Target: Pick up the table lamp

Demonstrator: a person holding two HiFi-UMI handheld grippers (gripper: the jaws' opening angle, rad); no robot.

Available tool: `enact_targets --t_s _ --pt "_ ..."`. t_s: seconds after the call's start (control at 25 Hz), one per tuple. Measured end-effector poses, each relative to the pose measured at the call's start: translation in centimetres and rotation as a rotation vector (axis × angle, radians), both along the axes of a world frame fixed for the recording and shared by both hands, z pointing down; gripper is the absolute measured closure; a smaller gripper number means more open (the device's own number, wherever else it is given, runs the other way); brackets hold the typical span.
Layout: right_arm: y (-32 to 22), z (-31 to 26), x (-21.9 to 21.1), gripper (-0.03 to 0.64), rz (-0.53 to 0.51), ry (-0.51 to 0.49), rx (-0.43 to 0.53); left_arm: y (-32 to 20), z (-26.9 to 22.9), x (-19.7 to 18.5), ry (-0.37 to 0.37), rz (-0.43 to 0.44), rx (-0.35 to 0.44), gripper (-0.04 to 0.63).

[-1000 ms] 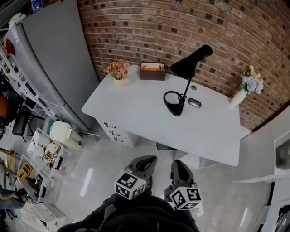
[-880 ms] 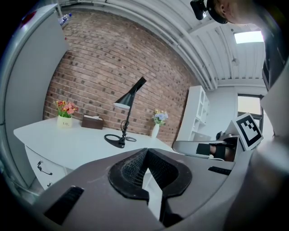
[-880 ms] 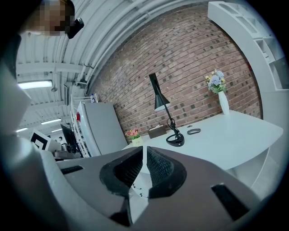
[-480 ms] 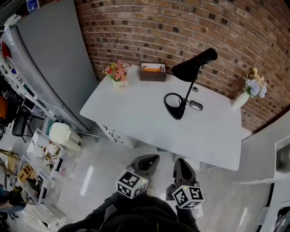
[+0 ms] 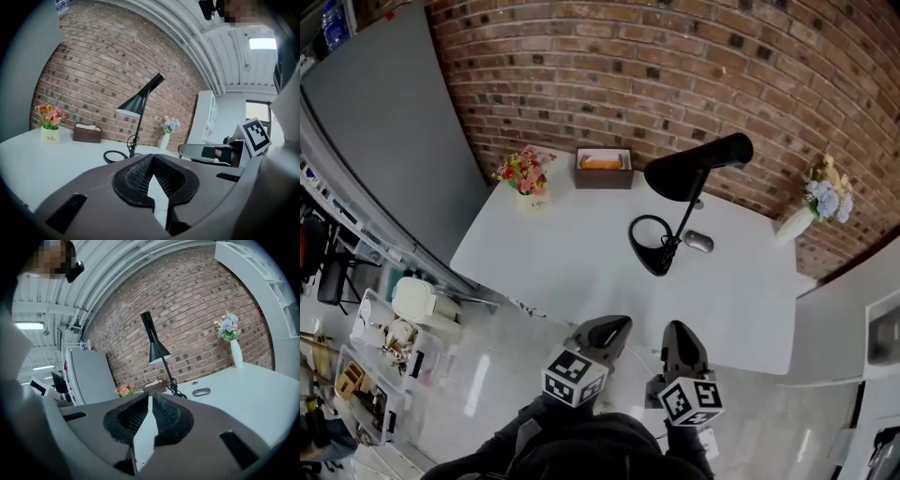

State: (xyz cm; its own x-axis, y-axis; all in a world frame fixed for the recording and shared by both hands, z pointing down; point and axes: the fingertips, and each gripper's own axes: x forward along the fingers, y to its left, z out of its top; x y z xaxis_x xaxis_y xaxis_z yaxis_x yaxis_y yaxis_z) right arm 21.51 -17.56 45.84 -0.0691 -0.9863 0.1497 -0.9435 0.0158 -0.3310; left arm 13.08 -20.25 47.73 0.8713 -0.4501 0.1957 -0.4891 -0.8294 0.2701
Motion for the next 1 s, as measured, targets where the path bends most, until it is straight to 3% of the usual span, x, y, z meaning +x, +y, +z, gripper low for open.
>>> enact_targets --t_s 0.4,0.92,1.0 --pt "-6.0 -1.8 3.4 0.603 0.082 0.023 0.019 -7.0 -1.2 3.1 0.022 0.067 0.003 0.588" --pt "-13.6 -6.0 5.7 0.601 0.108 0.113 0.123 -16.7 -1.1 4.0 0.002 0.072 -0.039 0.584" --pt "-14.8 -6.8 5.9 0.595 0.105 0.131 0.137 -18.1 -1.0 4.3 0.000 0.095 -0.045 0.537"
